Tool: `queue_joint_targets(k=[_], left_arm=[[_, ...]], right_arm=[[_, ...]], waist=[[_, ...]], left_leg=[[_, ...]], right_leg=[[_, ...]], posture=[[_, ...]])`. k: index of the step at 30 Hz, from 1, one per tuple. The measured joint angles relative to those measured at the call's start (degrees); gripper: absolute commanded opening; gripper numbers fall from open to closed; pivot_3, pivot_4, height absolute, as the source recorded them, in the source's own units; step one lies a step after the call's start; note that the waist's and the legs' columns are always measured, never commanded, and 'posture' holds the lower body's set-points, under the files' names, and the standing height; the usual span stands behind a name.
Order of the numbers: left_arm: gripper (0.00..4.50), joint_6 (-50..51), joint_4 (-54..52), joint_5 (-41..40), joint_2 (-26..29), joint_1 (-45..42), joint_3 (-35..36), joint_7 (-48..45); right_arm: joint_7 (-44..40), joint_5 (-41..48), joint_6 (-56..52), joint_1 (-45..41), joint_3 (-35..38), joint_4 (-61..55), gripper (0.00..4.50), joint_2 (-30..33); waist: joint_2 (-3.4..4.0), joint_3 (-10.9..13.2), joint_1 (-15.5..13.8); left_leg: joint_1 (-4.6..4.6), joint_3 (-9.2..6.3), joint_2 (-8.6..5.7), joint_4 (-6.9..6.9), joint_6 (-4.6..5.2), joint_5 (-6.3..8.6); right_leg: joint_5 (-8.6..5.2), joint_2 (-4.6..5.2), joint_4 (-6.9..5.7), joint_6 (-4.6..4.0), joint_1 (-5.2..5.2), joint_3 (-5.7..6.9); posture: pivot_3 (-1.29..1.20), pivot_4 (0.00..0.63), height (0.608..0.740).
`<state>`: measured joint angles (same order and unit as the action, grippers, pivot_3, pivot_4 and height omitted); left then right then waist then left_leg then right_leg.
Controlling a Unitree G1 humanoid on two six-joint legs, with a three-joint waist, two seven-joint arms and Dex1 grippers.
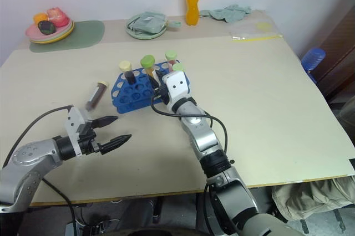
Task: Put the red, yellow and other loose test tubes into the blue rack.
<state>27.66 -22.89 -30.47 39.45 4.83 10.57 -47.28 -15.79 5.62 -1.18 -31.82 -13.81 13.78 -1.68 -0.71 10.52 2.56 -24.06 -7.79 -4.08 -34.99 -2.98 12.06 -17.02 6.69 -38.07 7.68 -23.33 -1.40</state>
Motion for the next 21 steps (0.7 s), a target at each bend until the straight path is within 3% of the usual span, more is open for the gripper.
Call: queue_joint_targets(k=[5,9,14,18,21], left_arm=[[4.50,-0.58,0.31,-0.05,-0.25,-0.03,1.17,0.79],[4.50,1.09,1.31,-2.52,-2.08,-3.10,4.80,4.61],[4.50,11.51,5.58,-7.98,-0.69,-11.76,11.04,12.88],[4.50,18.99,11.38,-1.15,3.61,-21.86,7.56,22.36],[4.50,34.14,20.07,1.92,6.30,-35.18,2.93,27.77]], right_arm=[[0.95,-1.18,1.21,0.32,0.64,-1.28,4.43,-0.03],[0.36,-1.93,0.79,0.02,1.00,-7.50,4.43,0.67],[-2.69,-0.38,-3.91,-2.00,1.72,-17.41,4.43,3.04],[-7.57,3.44,-11.14,-2.68,3.17,-23.02,4.43,8.02],[-11.57,5.41,-14.85,-2.44,4.09,-26.16,4.43,12.90]], waist=[[0.00,0.00,0.00],[0.00,0.00,-0.12],[-0.02,-0.01,-0.03],[-0.08,-0.02,-0.20],[-0.13,-0.03,-0.40]], left_leg=[[0.00,-0.01,0.00,0.00,0.00,0.00],[0.00,-0.03,0.00,-0.03,-0.02,-0.01],[0.02,-0.07,-0.03,-0.05,-0.01,-0.01],[0.04,-0.08,-0.05,-0.08,-0.02,-0.01],[0.02,-0.04,-0.11,-0.14,-0.01,-0.01]], right_leg=[[0.00,0.00,-0.01,0.00,-0.01,0.00],[0.00,0.00,-0.02,0.00,0.00,0.01],[0.00,0.00,-0.05,0.01,0.03,0.03],[0.00,-0.01,-0.04,0.01,0.10,0.09],[0.00,-0.01,-0.06,0.03,0.16,0.21]], posture=[[0.00,0.150,0.740],[0.00,0.150,0.740],[0.00,0.150,0.740],[0.00,0.150,0.740],[0.00,0.150,0.740]])
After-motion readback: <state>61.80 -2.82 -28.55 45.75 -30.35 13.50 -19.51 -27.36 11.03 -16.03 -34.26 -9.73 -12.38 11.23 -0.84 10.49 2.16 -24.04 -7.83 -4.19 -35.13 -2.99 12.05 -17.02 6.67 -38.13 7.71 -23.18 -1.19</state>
